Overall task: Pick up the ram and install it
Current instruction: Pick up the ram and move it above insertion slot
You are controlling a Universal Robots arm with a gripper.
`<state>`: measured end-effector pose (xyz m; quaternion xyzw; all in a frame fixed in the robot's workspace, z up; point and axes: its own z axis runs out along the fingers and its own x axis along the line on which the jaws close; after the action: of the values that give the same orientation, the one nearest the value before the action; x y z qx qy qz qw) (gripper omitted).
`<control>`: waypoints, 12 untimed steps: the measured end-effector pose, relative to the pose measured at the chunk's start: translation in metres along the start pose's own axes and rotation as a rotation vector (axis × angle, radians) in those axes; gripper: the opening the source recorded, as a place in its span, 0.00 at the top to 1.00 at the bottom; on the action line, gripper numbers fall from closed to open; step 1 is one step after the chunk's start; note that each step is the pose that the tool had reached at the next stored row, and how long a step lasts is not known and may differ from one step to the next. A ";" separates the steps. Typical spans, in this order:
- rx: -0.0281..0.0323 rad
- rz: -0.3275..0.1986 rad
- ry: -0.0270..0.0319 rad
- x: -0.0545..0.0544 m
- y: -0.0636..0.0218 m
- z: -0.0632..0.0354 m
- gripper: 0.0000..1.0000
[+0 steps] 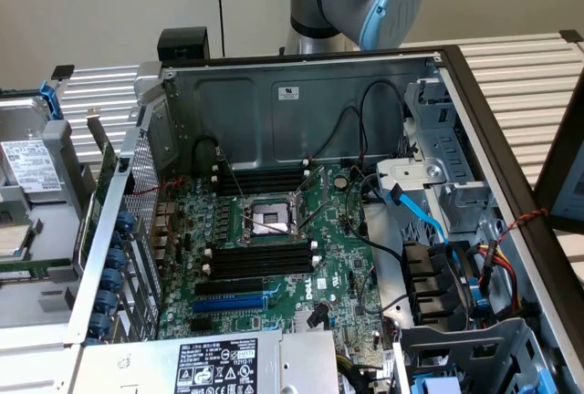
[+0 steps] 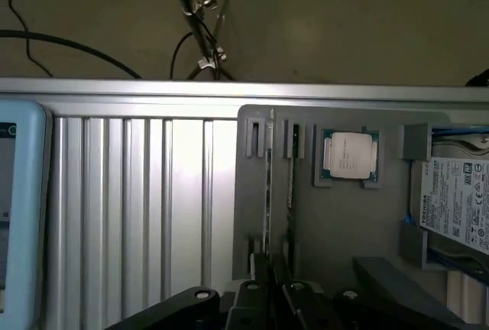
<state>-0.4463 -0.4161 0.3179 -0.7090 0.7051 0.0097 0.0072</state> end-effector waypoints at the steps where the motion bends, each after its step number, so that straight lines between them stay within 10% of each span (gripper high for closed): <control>1: -0.0004 -0.001 0.0001 0.001 -0.0008 -0.0045 0.86; 12: -0.0231 -0.006 -0.0001 0.008 -0.0174 -0.0512 0.86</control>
<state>-0.4287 -0.4251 0.3689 -0.7112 0.7028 0.0179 -0.0009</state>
